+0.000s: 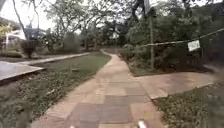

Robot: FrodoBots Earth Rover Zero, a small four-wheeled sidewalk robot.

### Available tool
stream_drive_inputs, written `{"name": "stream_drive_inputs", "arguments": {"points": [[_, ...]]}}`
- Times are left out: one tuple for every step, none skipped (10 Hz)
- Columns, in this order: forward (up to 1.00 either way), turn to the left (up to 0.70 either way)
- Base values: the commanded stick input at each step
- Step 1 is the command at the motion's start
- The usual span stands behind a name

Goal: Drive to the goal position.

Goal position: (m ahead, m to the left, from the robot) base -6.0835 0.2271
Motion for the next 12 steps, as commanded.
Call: {"name": "stream_drive_inputs", "arguments": {"points": [[1.00, -0.36], [1.00, -0.05], [1.00, 0.00], [1.00, 0.00], [1.00, 0.00], [1.00, 0.00], [1.00, 0.00], [1.00, 0.00], [1.00, 0.00], [1.00, 0.00], [1.00, 0.00], [1.00, 0.00]]}}
